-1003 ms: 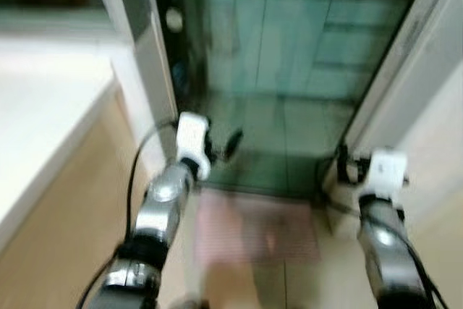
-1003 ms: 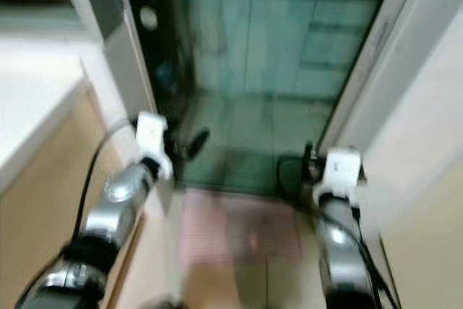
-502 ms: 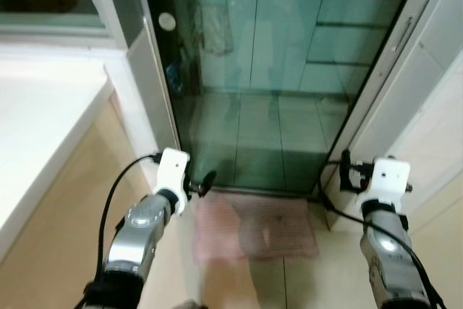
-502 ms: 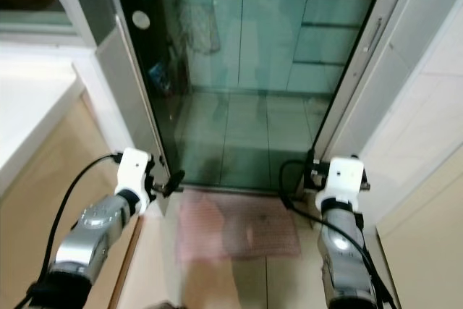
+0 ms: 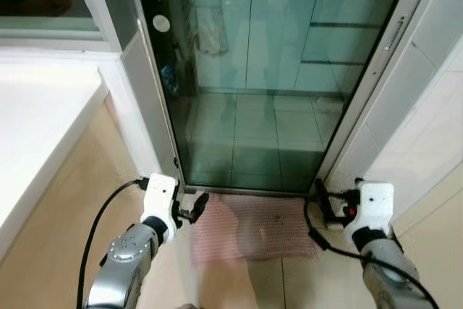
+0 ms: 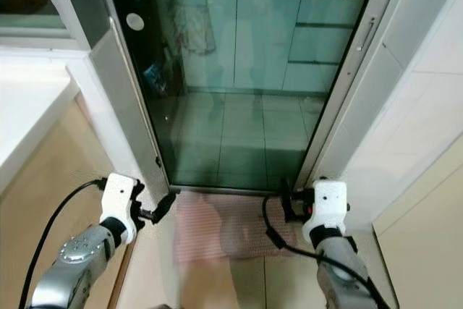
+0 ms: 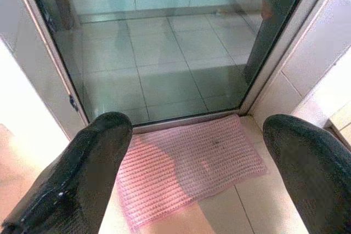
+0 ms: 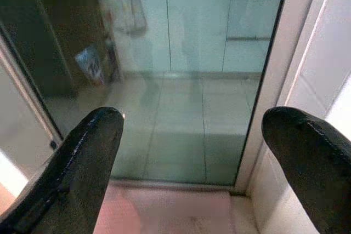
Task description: Restocking fridge
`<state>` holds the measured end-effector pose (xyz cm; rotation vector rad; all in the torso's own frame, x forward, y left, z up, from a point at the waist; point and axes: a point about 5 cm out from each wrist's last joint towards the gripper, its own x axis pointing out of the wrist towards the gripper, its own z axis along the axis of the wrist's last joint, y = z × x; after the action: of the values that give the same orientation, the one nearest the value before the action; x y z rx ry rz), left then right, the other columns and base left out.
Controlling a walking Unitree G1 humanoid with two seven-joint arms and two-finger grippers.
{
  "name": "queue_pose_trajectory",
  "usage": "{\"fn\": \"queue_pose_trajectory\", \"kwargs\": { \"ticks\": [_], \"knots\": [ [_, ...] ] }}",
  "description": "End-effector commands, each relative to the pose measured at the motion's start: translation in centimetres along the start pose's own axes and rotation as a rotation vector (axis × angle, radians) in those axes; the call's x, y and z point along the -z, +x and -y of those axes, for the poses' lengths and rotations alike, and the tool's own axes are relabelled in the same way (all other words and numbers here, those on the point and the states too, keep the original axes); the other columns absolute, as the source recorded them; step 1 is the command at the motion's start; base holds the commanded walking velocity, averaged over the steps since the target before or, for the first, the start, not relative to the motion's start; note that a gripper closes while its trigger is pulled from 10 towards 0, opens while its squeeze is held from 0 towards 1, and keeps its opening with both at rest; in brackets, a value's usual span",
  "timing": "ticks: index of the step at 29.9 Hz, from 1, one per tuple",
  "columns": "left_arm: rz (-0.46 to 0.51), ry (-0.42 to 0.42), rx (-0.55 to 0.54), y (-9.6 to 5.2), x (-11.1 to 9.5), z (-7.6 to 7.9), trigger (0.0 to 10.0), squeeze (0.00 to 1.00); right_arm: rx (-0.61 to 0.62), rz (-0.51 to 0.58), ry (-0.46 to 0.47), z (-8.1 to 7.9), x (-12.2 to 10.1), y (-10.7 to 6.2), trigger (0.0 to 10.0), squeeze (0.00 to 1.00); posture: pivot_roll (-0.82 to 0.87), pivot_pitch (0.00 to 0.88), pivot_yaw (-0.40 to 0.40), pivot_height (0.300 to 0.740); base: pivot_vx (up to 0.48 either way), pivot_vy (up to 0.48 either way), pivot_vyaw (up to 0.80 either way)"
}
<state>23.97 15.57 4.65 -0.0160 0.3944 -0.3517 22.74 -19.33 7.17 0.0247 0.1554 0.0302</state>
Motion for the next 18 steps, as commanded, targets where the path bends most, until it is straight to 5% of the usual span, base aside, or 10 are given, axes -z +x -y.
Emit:
{"fn": "queue_pose_trajectory", "kwargs": {
  "ticks": [1,18],
  "knots": [
    [0.057,0.005,-0.002,0.3,-1.4,0.1,10.0,0.00,-0.001,-0.004,0.017,0.2,-0.3,0.2,10.0,0.11,-0.12,0.000,0.014,0.740,0.000,0.000,0.00],
    [0.091,0.017,0.002,1.8,-2.9,0.4,10.0,0.00,0.011,-0.036,-0.039,0.8,-0.3,1.1,10.0,0.05,-0.11,0.000,0.018,0.740,0.000,0.000,0.00]
  ]
}}
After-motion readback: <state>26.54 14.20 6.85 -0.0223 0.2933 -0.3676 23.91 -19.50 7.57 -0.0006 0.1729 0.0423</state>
